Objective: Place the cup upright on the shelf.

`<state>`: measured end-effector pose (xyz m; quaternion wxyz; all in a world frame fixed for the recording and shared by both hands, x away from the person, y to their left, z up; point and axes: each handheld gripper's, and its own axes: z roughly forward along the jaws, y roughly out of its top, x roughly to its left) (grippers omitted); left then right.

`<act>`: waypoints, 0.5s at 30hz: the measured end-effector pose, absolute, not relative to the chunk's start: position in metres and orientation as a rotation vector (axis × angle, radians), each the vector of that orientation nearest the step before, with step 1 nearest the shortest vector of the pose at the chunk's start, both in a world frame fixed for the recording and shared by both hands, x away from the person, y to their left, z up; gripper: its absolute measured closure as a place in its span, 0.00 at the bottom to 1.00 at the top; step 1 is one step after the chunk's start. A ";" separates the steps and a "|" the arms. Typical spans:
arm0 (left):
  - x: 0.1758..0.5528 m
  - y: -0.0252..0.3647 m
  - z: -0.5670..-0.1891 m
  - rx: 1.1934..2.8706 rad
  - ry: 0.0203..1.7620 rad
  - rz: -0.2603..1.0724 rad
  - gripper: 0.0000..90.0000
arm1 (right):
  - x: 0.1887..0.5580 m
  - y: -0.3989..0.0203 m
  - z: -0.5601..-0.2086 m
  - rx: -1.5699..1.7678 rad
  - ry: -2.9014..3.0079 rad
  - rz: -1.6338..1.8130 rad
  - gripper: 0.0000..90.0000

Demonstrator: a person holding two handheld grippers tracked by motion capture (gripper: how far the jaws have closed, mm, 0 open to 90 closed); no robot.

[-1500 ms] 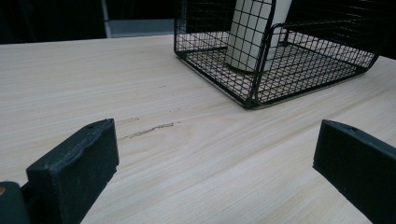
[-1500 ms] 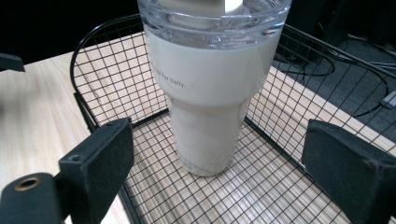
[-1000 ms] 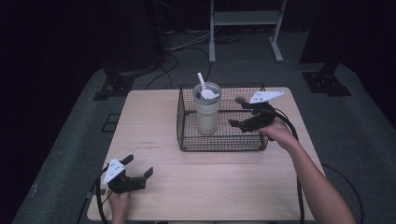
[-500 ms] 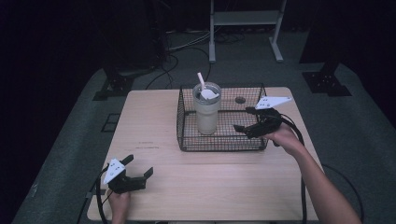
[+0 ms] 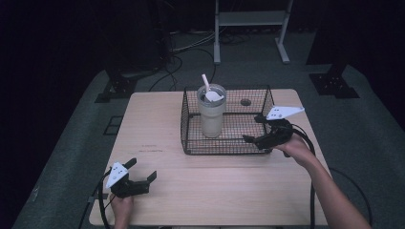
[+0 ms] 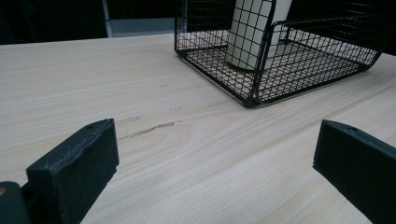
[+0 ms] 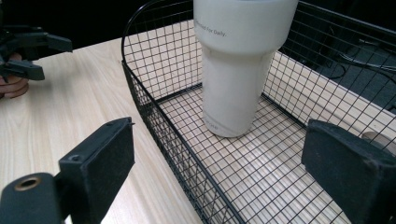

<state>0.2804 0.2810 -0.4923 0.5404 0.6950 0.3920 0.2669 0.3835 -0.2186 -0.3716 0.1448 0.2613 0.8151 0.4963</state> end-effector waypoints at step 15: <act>0.280 0.281 -0.492 1.656 0.931 0.637 0.00 | 0.363 -0.230 -0.383 0.746 2.347 1.456 0.10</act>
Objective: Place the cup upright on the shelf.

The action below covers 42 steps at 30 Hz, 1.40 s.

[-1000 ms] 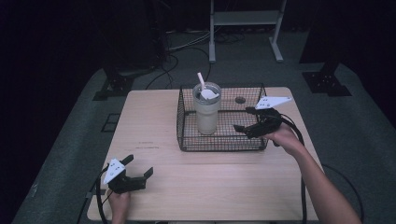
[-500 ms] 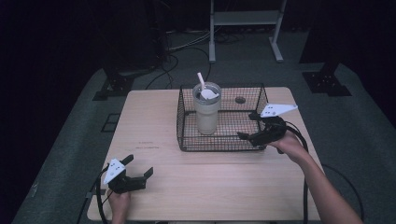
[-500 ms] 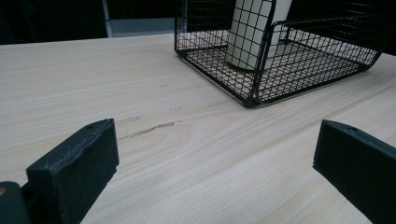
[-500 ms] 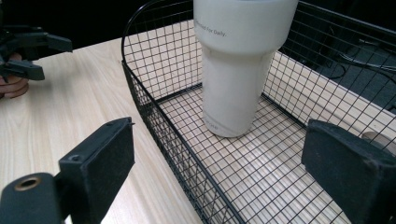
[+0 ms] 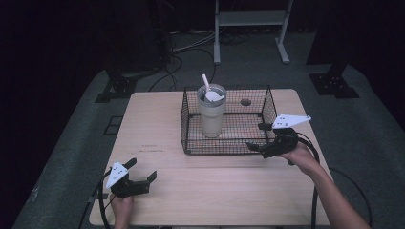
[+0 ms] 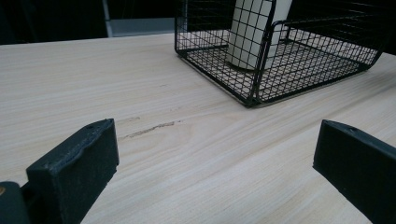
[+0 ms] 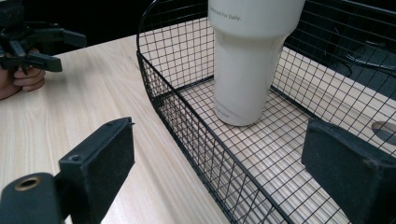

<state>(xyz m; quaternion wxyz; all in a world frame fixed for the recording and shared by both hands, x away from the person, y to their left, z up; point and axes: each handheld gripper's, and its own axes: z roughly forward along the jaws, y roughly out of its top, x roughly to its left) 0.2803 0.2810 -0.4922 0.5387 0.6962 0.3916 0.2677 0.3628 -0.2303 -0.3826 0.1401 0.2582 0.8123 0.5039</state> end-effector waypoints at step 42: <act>0.280 0.280 -0.492 1.658 0.932 0.640 0.00 | 0.323 -0.255 -0.418 0.781 2.336 1.480 0.10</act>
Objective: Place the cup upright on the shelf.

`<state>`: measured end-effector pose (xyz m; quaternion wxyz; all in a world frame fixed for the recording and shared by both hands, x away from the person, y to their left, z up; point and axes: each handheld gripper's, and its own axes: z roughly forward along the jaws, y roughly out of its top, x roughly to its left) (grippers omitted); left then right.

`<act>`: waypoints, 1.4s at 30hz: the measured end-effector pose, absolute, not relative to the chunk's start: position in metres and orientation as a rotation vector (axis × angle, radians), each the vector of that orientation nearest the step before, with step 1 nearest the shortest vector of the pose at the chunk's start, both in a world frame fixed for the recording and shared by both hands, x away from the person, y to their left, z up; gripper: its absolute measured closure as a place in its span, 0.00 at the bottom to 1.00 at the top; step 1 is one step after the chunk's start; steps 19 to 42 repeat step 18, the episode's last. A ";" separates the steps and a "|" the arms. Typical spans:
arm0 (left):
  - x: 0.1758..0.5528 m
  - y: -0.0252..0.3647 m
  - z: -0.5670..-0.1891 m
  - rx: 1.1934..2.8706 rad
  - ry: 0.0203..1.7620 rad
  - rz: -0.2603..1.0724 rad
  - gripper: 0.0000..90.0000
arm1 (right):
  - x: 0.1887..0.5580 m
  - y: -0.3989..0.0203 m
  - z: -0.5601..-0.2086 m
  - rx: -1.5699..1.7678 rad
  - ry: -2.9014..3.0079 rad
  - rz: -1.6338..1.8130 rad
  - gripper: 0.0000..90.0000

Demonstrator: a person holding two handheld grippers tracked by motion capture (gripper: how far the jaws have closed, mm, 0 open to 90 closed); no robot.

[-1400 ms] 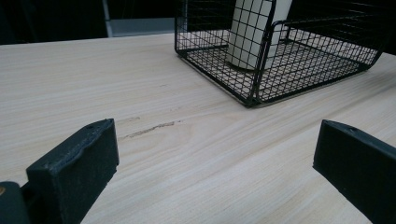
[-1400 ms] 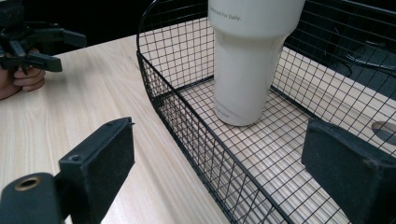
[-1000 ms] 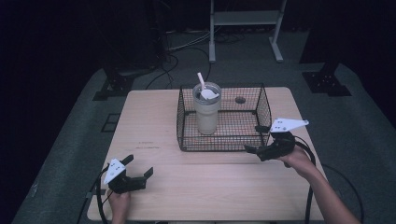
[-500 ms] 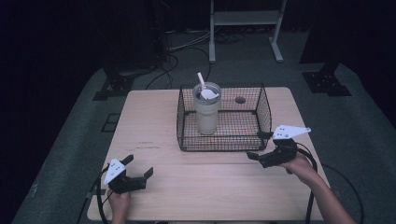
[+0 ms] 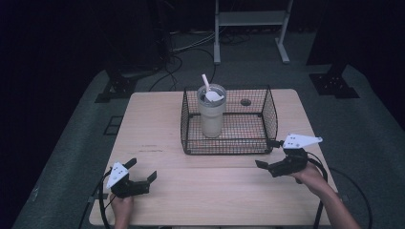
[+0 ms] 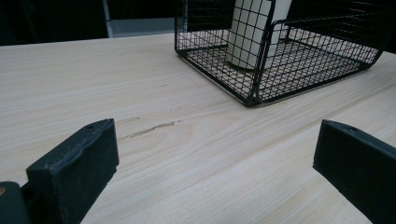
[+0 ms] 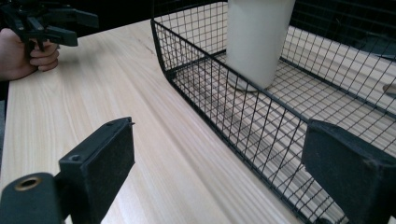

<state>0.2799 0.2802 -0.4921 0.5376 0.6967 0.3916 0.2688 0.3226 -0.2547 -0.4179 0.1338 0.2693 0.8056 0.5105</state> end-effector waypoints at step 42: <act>0.280 0.280 -0.492 1.659 0.933 0.642 0.00 | 0.301 -0.266 -0.446 0.859 2.300 1.494 0.10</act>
